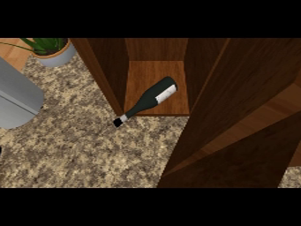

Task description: Pick up the wine, place it into the cabinet and close the cabinet

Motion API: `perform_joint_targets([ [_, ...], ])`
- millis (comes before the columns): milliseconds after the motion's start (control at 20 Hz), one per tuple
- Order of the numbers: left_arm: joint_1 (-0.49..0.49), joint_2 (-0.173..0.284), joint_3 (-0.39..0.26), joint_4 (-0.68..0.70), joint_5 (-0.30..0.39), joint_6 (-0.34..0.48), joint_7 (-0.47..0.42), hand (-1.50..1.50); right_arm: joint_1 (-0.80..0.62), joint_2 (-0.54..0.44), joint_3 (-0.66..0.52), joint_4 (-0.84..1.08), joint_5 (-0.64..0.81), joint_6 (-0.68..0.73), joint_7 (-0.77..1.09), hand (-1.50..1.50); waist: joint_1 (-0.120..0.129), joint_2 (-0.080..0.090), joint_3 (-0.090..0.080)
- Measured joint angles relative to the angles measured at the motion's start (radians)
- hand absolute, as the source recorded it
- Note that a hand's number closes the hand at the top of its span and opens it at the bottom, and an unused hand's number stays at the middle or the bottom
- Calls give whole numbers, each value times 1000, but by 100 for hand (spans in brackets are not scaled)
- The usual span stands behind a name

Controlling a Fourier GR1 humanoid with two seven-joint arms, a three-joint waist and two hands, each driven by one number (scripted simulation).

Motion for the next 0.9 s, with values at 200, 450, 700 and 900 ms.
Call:
perform_joint_targets([
  [200,45,23,69,24,37,-84,-11,-150,-31,0,73,-18,124,-105,11,150,2,-1,0],
  [450,52,35,125,36,69,-132,12,-150,-130,-18,128,-2,248,-241,0,150,4,2,0],
  [700,41,37,159,28,98,-168,45,-150,-247,-74,158,4,325,-350,18,150,10,4,0],
  [900,12,24,170,53,115,-196,65,-150,-363,-115,174,22,325,-435,30,150,15,8,-1],
])
